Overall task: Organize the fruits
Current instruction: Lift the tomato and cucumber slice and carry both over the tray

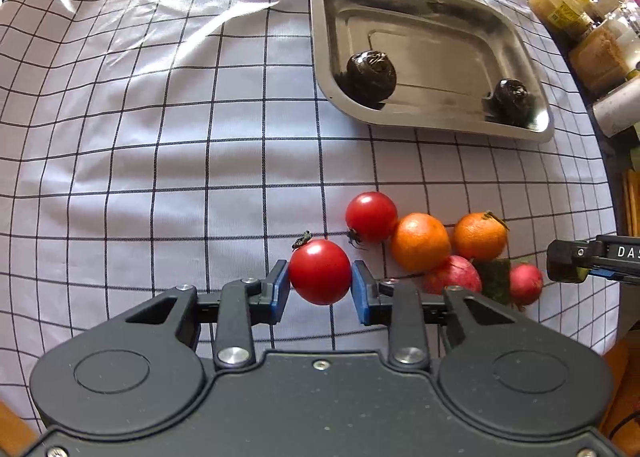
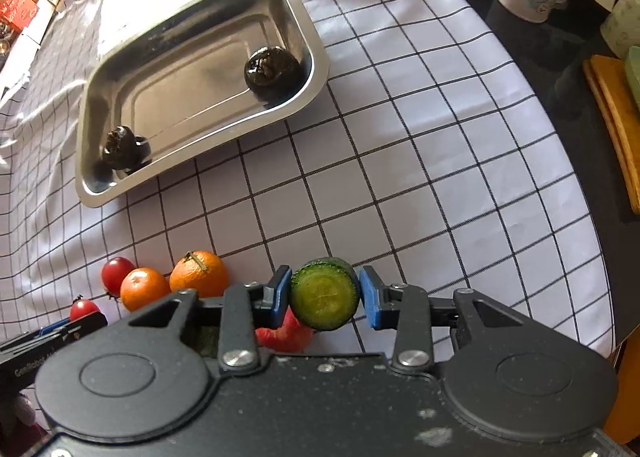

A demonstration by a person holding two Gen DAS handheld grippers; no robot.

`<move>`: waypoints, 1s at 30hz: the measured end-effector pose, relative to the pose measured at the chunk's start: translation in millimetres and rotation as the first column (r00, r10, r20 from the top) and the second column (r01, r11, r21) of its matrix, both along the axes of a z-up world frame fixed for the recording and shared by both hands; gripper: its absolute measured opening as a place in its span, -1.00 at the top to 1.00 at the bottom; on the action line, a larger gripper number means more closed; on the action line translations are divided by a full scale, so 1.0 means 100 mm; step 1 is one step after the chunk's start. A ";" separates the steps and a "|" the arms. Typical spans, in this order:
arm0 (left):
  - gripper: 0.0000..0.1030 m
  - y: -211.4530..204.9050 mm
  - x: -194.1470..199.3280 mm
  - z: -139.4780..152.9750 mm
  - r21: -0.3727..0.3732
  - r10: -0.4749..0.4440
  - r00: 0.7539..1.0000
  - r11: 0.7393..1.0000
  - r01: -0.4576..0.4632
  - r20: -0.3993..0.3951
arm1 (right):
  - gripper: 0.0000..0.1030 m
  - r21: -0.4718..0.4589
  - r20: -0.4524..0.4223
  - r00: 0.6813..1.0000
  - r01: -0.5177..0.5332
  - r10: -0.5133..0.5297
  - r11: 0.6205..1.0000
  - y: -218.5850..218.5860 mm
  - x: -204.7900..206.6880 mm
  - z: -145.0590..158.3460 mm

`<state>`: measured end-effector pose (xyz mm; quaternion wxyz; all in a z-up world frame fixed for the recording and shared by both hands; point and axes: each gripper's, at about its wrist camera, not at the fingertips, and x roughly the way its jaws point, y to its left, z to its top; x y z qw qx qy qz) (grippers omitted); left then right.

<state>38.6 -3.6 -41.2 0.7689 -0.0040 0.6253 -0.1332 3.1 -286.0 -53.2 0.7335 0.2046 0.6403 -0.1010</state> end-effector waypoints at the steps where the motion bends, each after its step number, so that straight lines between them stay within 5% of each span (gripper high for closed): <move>1: 0.20 0.00 -0.02 0.02 0.000 -0.002 1.000 1.000 0.002 0.000 | 0.26 0.007 0.003 1.000 0.002 -0.002 1.000 -0.01 -0.03 0.02; 17: 0.20 -0.07 -0.31 0.10 -0.003 -0.049 0.992 0.999 0.049 -0.113 | 0.26 0.074 -0.060 0.997 -0.051 0.055 0.996 0.02 -0.43 0.11; 30: 0.20 -0.26 0.05 0.39 0.004 -0.089 0.993 0.996 0.090 -0.077 | 0.26 0.097 -0.061 0.985 -0.158 0.164 0.983 0.00 -0.01 0.28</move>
